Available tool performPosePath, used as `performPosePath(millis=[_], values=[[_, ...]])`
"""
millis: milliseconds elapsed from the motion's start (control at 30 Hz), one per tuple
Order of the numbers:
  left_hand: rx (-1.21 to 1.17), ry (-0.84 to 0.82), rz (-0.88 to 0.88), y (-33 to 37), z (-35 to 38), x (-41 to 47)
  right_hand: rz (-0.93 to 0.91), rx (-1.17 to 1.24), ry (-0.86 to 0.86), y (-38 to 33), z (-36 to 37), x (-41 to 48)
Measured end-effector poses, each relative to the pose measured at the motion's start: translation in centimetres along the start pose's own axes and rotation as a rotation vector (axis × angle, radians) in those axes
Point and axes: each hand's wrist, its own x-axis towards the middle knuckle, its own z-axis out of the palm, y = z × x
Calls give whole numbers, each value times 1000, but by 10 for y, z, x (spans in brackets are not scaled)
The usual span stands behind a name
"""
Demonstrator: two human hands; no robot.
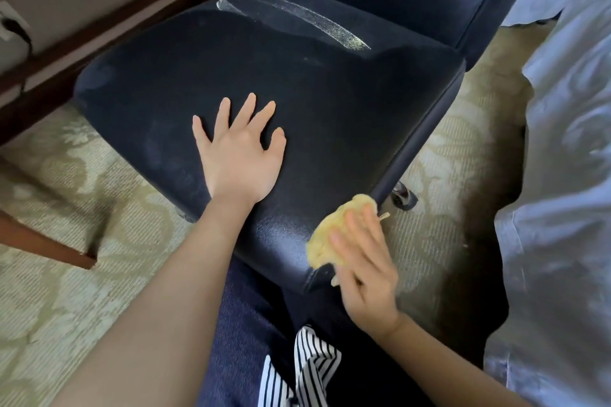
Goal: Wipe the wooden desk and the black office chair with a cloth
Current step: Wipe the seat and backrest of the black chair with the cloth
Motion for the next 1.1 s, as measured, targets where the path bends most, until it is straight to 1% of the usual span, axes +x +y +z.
performPosePath(millis=[33, 67, 100, 133, 167, 200, 233, 267, 300, 333, 433, 500, 567, 700, 833, 900, 967, 1033, 1100], values=[[-4, -4, 3, -2, -1, 1, -93, -49, -89, -1, 4, 4], [-10, -9, 7, -4, -2, 2, -135, -233, -157, -3, 12, 7], [-13, -16, 15, -6, -3, 2, -28, -400, -228, -10, 18, 17], [-13, -23, 25, -9, -3, 3, -34, -520, -274, -10, 17, 21], [-13, -29, 35, -12, -4, 4, -244, -488, -365, -3, 11, 22], [-16, -33, 45, -14, -4, 5, -527, -354, -423, 10, 1, 24], [-22, -34, 51, -15, -5, 6, -723, -219, -451, 20, -13, 28], [-28, -35, 54, -17, -5, 6, -812, -179, -432, 29, -23, 35], [-33, -35, 56, -18, -5, 6, -792, -184, -435, 38, -34, 39], [-35, -32, 59, -18, -5, 7, -769, -199, -431, 41, -29, 46], [-42, -28, 64, -20, -5, 7, -593, -211, -389, 51, -39, 63], [-47, -27, 67, -20, -5, 8, -413, -179, -358, 64, -54, 82], [-53, -26, 66, -20, -4, 8, -186, -203, -363, 78, -68, 103], [-49, -22, 65, -19, -4, 7, 203, -295, -322, 107, -86, 142], [-41, -27, 62, -18, -4, 7, 522, -424, -321, 131, -75, 187], [-35, -32, 58, -17, -3, 6, 614, -496, -334, 137, -63, 206], [-32, -31, 55, -16, -2, 5, 663, -585, -334, 138, -50, 220], [-36, -28, 50, -16, -2, 6, 662, -629, -355, 133, -35, 229], [-39, -26, 48, -16, -2, 6, 607, -609, -418, 120, -17, 232]])
